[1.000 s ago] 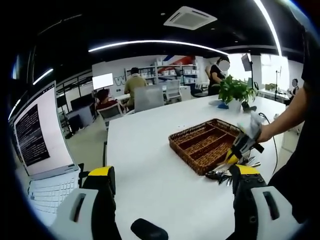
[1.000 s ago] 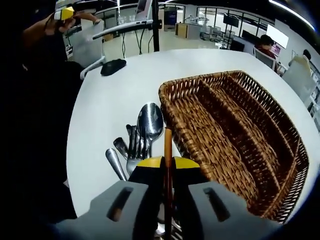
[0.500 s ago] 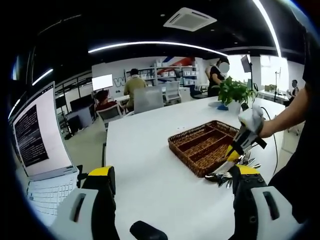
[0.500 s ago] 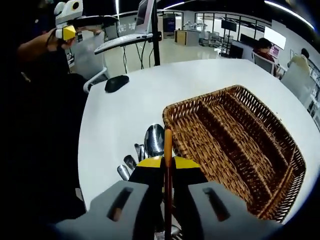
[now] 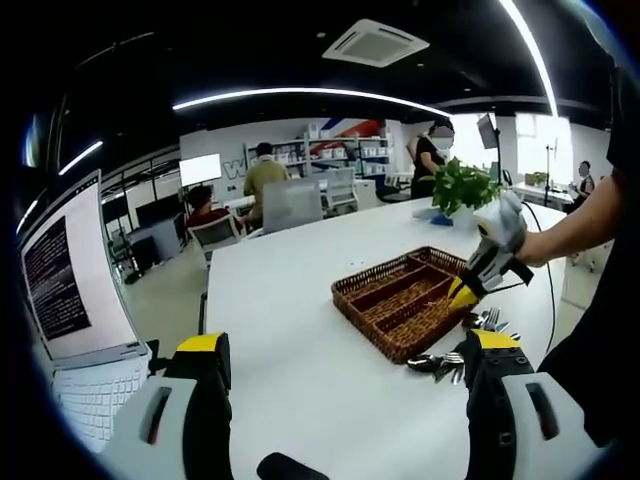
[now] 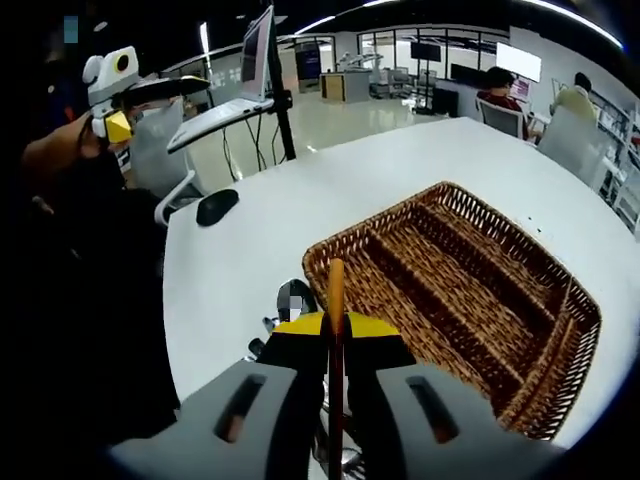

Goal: Arrange the knives, forks, and spoons in their matching storage slots by inserting each utensil handle-first until every utensil is classified and aligned in the correct compartment

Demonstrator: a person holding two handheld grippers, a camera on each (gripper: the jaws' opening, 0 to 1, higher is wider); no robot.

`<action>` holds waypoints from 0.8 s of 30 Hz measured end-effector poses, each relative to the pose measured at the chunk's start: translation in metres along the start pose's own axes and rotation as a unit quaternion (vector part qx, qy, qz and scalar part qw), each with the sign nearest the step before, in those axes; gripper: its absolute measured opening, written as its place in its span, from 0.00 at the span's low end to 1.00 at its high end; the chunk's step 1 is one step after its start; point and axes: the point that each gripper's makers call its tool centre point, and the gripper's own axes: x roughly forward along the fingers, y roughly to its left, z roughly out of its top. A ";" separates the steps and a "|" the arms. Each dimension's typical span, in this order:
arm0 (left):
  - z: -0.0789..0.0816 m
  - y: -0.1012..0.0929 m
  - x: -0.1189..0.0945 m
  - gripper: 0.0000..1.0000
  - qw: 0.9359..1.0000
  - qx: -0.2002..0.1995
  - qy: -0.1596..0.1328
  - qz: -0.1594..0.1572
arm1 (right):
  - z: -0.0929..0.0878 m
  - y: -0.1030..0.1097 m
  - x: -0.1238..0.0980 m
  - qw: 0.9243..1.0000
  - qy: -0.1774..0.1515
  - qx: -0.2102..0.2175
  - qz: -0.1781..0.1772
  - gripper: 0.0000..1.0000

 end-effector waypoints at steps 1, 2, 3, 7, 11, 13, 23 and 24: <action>0.000 0.000 0.001 0.99 1.000 0.000 0.000 -0.001 | 0.000 -0.005 -0.002 1.000 -0.001 0.005 -0.008 0.04; 0.000 -0.001 0.001 0.99 1.000 0.000 -0.001 -0.002 | 0.001 -0.007 -0.003 1.000 -0.003 0.008 -0.013 0.04; 0.001 -0.001 0.002 0.99 1.000 0.001 -0.001 -0.003 | 0.000 -0.012 -0.006 1.000 -0.002 0.013 -0.022 0.04; 0.004 -0.003 0.006 0.99 1.000 0.003 -0.003 -0.009 | 0.000 -0.027 -0.015 0.998 -0.003 0.042 -0.055 0.04; 0.007 -0.006 0.010 0.99 1.000 0.006 -0.004 -0.015 | -0.003 -0.051 -0.029 0.990 -0.003 0.085 -0.110 0.04; 0.008 -0.007 0.012 0.99 1.000 0.006 -0.006 -0.018 | -0.001 -0.060 -0.036 0.987 -0.013 0.107 -0.122 0.04; 0.011 -0.012 0.019 0.99 1.000 0.011 -0.006 -0.029 | -0.018 -0.104 -0.066 0.969 -0.007 0.153 -0.194 0.04; 0.011 -0.012 0.019 0.99 0.999 0.011 -0.006 -0.030 | -0.019 -0.108 -0.069 0.967 -0.006 0.158 -0.200 0.04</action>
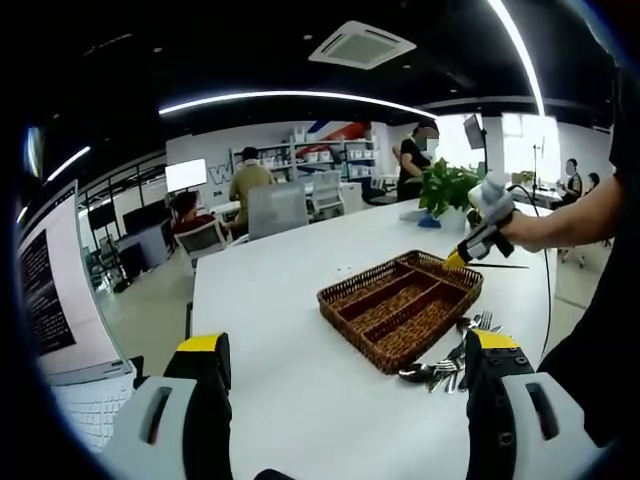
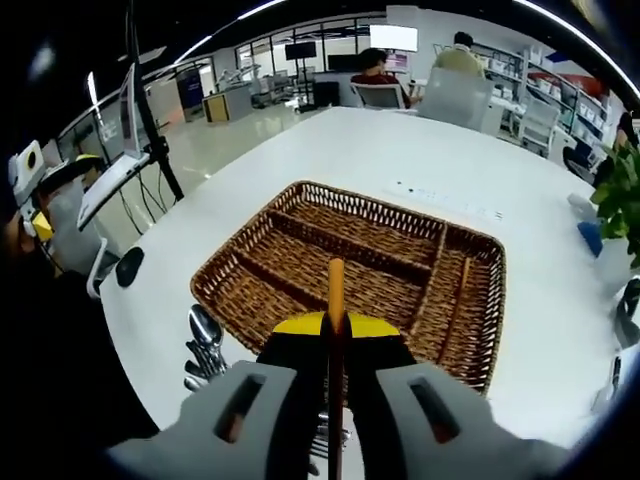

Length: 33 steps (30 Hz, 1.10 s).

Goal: Arrange the knives, forks, and spoons in their matching storage slots by inserting each utensil handle-first until every utensil is classified and aligned in the correct compartment

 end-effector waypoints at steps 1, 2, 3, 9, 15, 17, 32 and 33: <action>0.000 0.000 0.000 0.99 1.000 0.000 0.000 -0.001 | 0.000 -0.008 -0.002 1.000 0.000 0.008 -0.010 0.04; 0.000 0.000 0.001 0.99 1.000 -0.001 0.000 -0.001 | -0.001 -0.013 -0.004 1.000 0.000 0.016 -0.015 0.04; 0.000 0.000 0.001 0.99 1.000 -0.001 -0.001 -0.001 | -0.001 -0.021 -0.006 0.999 -0.001 0.028 -0.025 0.04; 0.001 -0.002 0.003 0.99 1.000 0.001 -0.001 -0.005 | -0.001 -0.050 -0.015 0.996 -0.010 0.077 -0.048 0.04; 0.000 -0.001 0.005 0.99 1.000 0.002 0.000 -0.007 | 0.001 -0.075 -0.027 0.990 -0.021 0.115 -0.077 0.04; 0.001 -0.001 0.005 0.99 1.000 0.002 0.001 -0.008 | 0.001 -0.082 -0.029 0.988 -0.027 0.130 -0.083 0.04; 0.003 -0.001 0.010 0.99 1.000 0.002 0.002 -0.013 | 0.004 -0.103 -0.030 0.980 -0.036 0.171 -0.097 0.04; 0.003 -0.001 0.010 0.99 1.000 0.002 0.002 -0.014 | 0.005 -0.105 -0.028 0.980 -0.036 0.171 -0.098 0.04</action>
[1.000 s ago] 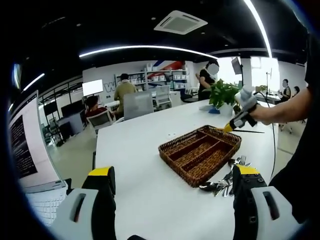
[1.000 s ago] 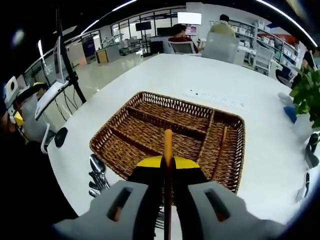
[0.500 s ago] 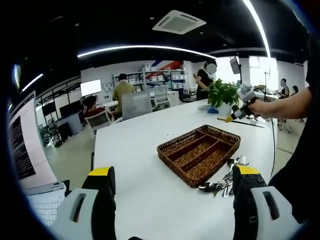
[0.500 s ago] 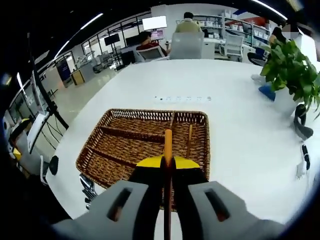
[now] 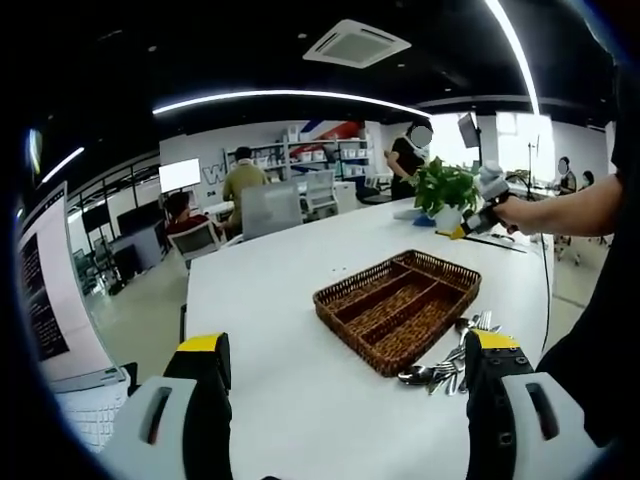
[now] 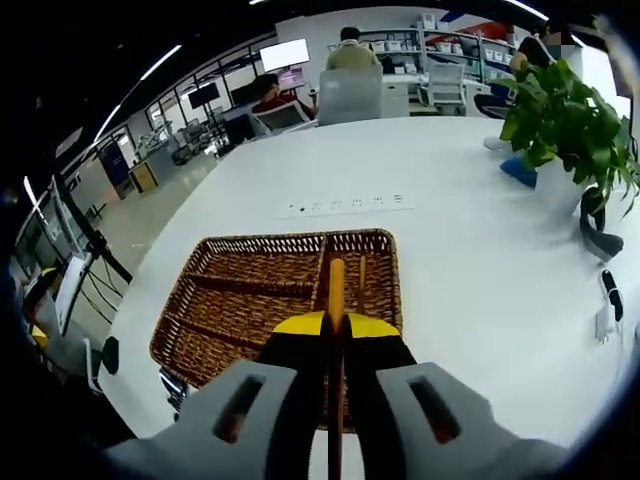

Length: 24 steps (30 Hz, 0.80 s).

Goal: Arrange the knives, forks, and spoons in their matching storage slots by inserting each utensil handle-first until every utensil is classified and aligned in the correct compartment

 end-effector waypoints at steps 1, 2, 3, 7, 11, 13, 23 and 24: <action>0.000 0.000 0.000 0.99 1.000 0.000 0.000 -0.001 | 0.001 0.000 0.001 1.000 0.000 0.003 0.001 0.04; 0.000 -0.001 0.001 0.99 1.000 0.001 0.001 -0.002 | 0.001 0.000 0.003 1.000 0.001 0.006 0.001 0.04; 0.000 -0.001 0.001 0.99 1.000 0.001 0.001 -0.002 | 0.001 0.000 0.004 1.000 0.001 0.006 0.001 0.04; 0.000 0.001 0.002 0.99 1.000 -0.001 0.002 -0.001 | 0.005 -0.005 0.011 1.000 -0.002 0.014 -0.005 0.04; -0.003 0.004 0.004 0.99 1.000 -0.003 0.006 0.000 | 0.007 -0.007 0.019 1.000 0.000 0.017 -0.006 0.04; -0.004 0.005 0.005 0.99 1.000 -0.003 0.008 -0.001 | 0.008 -0.007 0.024 1.000 0.002 0.014 -0.006 0.04; -0.006 0.005 0.010 0.99 1.000 -0.008 0.019 0.000 | 0.015 -0.011 0.042 1.000 0.010 -0.007 -0.013 0.04; -0.005 0.006 0.010 0.99 1.000 -0.011 0.019 0.000 | 0.016 -0.010 0.042 1.000 0.010 -0.009 -0.014 0.04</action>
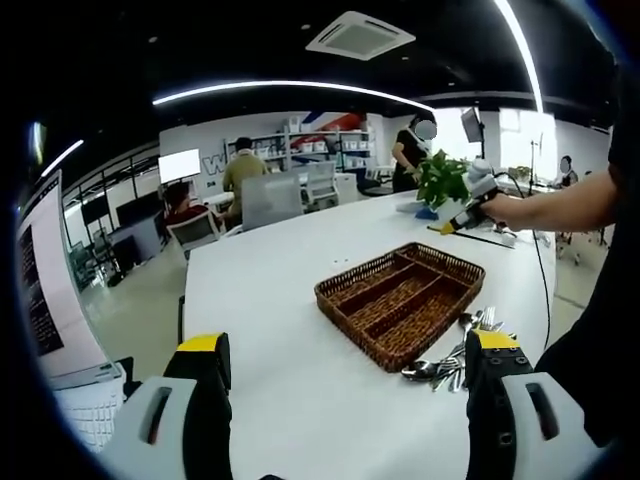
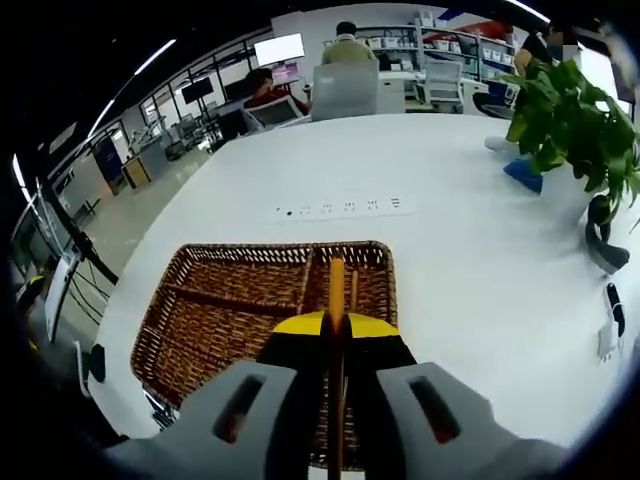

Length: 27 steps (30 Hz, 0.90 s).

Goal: Arrange the knives, forks, and spoons in their matching storage slots by inserting each utensil handle-first until every utensil is classified and aligned in the correct compartment

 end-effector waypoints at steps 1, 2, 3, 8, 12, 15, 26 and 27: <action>0.000 0.000 0.000 1.00 1.000 -0.001 0.000 0.001 | 0.001 0.000 0.001 1.000 0.000 0.000 0.000 0.04; 0.000 0.001 0.000 0.99 1.000 0.000 0.001 0.002 | 0.003 -0.001 0.003 1.000 0.000 -0.001 0.000 0.04; -0.001 0.001 0.000 0.99 1.000 0.000 0.001 0.002 | 0.004 -0.001 0.003 1.000 -0.001 -0.001 0.000 0.04; -0.005 0.002 0.000 0.99 1.000 -0.001 0.005 0.004 | 0.017 -0.002 0.015 1.000 -0.004 -0.008 -0.001 0.04; -0.007 0.002 -0.001 0.99 1.000 0.000 0.009 0.004 | 0.029 -0.003 0.022 1.000 -0.008 -0.012 -0.003 0.04; -0.008 0.003 -0.003 0.99 1.000 -0.004 0.008 0.007 | 0.037 -0.001 0.027 1.000 -0.012 -0.015 -0.003 0.04; -0.010 0.006 -0.005 0.99 1.000 -0.005 0.010 0.014 | 0.054 -0.001 0.042 1.000 -0.015 -0.018 -0.002 0.04; -0.010 0.006 -0.006 0.99 1.000 -0.005 0.010 0.014 | 0.054 -0.001 0.043 1.000 -0.015 -0.018 -0.002 0.04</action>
